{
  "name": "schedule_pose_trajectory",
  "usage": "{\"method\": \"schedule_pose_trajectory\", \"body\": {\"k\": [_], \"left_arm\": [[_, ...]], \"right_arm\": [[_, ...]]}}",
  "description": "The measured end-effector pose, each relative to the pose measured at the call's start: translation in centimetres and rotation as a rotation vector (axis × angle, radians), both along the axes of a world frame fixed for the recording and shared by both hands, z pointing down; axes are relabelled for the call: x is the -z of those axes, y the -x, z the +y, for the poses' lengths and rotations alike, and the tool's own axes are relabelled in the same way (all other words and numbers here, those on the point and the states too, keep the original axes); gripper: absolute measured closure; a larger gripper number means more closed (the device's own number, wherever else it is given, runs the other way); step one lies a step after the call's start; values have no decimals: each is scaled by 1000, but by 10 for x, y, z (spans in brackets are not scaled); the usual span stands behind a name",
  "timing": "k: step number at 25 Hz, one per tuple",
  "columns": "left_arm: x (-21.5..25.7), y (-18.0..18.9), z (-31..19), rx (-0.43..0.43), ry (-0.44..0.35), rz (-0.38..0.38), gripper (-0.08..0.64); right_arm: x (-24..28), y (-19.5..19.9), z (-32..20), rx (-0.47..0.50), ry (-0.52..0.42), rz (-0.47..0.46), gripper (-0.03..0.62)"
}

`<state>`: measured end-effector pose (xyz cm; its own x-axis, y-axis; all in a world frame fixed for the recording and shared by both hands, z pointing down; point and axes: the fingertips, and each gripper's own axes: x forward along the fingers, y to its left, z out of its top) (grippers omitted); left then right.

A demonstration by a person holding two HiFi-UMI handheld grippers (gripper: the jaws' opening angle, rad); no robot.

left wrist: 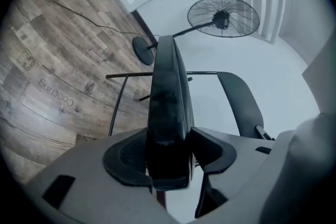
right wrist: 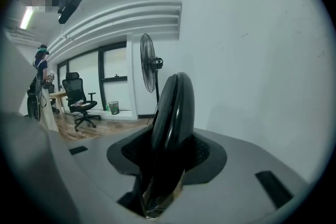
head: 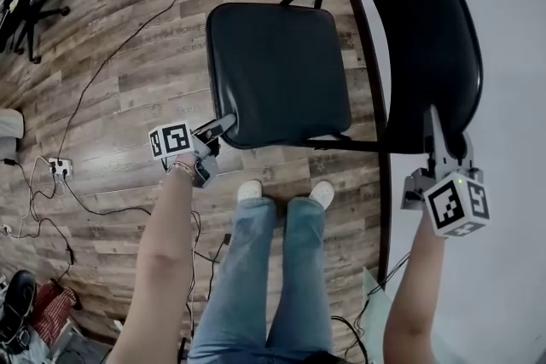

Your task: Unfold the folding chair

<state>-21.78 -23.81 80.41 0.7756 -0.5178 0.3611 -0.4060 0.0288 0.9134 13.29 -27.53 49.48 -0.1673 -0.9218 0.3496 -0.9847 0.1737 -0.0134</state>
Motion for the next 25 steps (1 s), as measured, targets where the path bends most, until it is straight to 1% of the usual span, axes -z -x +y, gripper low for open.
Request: {"method": "schedule_pose_trajectory", "body": {"k": [5, 11, 14, 16, 18, 19, 22, 25], "left_arm": [[-14, 2, 0, 0, 11, 17, 339], [-32, 10, 0, 16, 24, 29, 333], [-43, 11, 1, 21, 32, 33, 330], [-45, 11, 1, 25, 26, 60, 328], [-40, 7, -2, 32, 4, 126, 328], [-40, 7, -3, 30, -2, 134, 328], [-50, 14, -1, 22, 9, 101, 328], [-59, 25, 1, 39, 25, 61, 322]], "right_arm": [[-15, -25, -7, -55, 29, -46, 437], [-35, -48, -11, -72, 37, -116, 437], [-51, -65, -13, -98, 61, -163, 437], [-60, -75, -14, -105, 72, -186, 437], [-62, -78, -14, -90, 64, -176, 437], [-63, -78, -14, -81, 59, -173, 437], [-60, -71, -12, -68, 33, -165, 437], [-59, -57, -10, -82, 14, -154, 439]]}}
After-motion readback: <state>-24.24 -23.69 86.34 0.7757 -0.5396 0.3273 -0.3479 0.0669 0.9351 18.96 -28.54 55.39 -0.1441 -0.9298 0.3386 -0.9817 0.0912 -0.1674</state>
